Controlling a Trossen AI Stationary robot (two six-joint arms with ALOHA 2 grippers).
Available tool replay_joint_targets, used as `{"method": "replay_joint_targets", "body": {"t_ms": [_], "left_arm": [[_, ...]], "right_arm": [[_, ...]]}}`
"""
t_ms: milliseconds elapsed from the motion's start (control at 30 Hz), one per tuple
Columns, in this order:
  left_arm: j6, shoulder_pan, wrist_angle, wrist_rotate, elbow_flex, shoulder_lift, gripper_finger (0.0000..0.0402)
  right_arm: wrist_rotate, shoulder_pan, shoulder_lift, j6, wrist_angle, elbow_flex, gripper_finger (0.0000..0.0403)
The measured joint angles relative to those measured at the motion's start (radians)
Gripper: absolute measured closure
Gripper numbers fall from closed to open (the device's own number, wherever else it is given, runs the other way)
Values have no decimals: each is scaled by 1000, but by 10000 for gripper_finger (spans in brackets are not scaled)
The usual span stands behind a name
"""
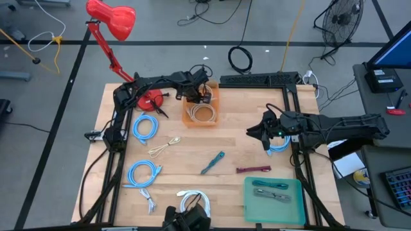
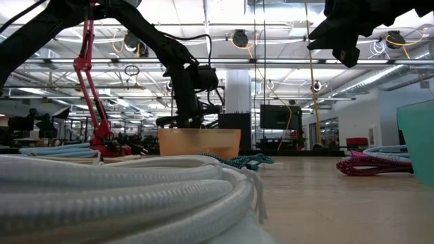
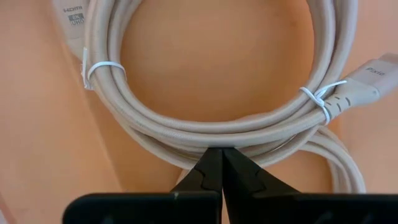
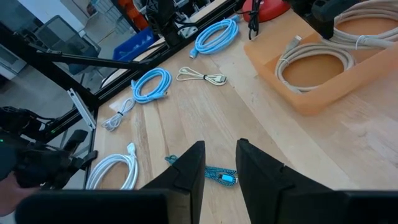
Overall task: Pick & Place USB Port
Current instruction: Put the light brown wire cable into the orange bin
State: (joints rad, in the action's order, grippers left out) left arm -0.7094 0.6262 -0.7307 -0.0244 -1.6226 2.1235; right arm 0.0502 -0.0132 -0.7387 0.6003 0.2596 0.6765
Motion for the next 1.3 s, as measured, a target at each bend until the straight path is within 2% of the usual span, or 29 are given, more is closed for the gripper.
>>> {"method": "replay_joint_targets", "body": {"t_ms": [933, 1133, 1300], "left_arm": [[-6, 29, 3, 69, 0, 0, 401], [8, 19, -9, 68, 0, -21, 401], [34, 9, -22, 13, -3, -79, 401]], "right_arm": [[0, 0, 0, -1, -1, 0, 319], [-1, 0, 0, 8, -1, 0, 319], [-2, 0, 0, 8, -10, 0, 319]]}}
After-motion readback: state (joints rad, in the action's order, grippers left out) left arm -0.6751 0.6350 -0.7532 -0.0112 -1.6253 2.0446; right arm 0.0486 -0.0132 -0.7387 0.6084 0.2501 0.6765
